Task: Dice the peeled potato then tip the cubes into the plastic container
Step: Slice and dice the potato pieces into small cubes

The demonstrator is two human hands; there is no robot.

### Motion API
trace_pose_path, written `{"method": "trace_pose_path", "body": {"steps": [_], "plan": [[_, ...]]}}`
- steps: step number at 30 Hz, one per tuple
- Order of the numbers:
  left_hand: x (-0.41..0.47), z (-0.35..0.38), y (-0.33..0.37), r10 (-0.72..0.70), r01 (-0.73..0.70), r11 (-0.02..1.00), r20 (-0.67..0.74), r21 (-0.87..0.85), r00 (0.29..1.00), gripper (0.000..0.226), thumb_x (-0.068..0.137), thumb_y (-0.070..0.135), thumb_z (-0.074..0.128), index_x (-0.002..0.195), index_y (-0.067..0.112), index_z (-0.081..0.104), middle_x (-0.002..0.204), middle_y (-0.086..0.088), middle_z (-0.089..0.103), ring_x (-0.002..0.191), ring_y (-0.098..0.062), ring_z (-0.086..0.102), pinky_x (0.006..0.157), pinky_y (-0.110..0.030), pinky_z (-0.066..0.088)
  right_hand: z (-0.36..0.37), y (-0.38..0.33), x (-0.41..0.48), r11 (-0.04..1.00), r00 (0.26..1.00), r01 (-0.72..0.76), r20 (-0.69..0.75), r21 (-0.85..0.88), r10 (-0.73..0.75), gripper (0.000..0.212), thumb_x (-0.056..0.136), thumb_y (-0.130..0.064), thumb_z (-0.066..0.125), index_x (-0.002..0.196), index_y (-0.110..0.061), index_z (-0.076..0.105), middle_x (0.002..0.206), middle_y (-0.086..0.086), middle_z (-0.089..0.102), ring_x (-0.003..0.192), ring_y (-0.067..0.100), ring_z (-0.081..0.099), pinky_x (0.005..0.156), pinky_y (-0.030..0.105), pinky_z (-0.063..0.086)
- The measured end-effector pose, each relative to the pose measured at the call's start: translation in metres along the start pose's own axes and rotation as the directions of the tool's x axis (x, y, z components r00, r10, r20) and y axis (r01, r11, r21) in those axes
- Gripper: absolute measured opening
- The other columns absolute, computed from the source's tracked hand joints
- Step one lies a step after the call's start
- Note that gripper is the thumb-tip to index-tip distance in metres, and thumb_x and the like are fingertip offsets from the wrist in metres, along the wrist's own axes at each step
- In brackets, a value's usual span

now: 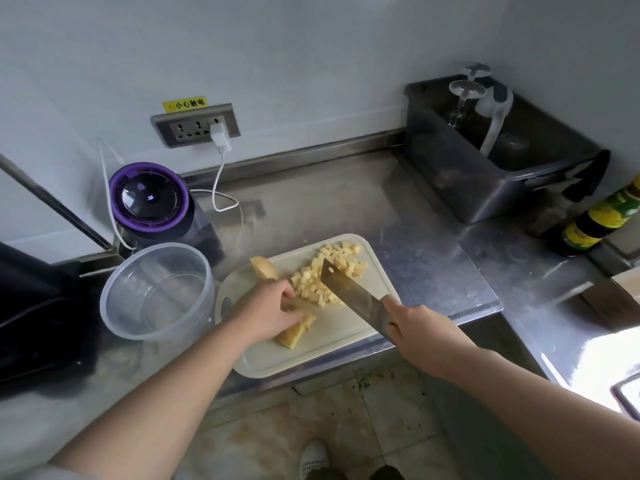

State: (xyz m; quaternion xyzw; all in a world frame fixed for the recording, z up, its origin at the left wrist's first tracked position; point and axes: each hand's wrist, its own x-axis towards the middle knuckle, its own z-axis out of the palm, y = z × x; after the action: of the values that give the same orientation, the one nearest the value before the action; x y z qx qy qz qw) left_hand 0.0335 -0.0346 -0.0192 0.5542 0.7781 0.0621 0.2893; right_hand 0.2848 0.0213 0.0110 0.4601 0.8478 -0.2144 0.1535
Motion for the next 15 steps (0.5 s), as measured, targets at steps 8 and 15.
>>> {"method": "trace_pose_path", "body": {"steps": [8,15], "plan": [[-0.003,0.018,-0.001,-0.172,0.160,0.960,-0.034,-0.231,0.984,0.031,0.079,0.043,0.073,0.097,0.022,0.059,0.097,0.007,0.061,0.094,-0.012,0.059,0.081,-0.028,0.050,0.010,-0.009,0.002,0.999,0.998,0.021,0.066,-0.024,-0.019,0.033,0.099,-0.008,0.038,0.126,-0.024,0.030,0.080,0.005,0.059,0.066,0.022,0.061,0.059,0.036,0.054],[0.006,0.012,-0.017,-0.218,0.219,0.851,0.057,-0.478,0.974,0.027,0.092,0.030,0.061,0.115,0.016,0.064,0.104,0.004,0.064,0.097,-0.012,0.061,0.088,-0.029,0.051,0.013,-0.017,0.003,0.999,0.992,0.047,0.117,-0.010,-0.046,0.031,0.103,-0.017,0.038,0.132,-0.024,0.029,0.089,0.007,0.061,0.075,0.024,0.064,0.060,0.035,0.052]]}}
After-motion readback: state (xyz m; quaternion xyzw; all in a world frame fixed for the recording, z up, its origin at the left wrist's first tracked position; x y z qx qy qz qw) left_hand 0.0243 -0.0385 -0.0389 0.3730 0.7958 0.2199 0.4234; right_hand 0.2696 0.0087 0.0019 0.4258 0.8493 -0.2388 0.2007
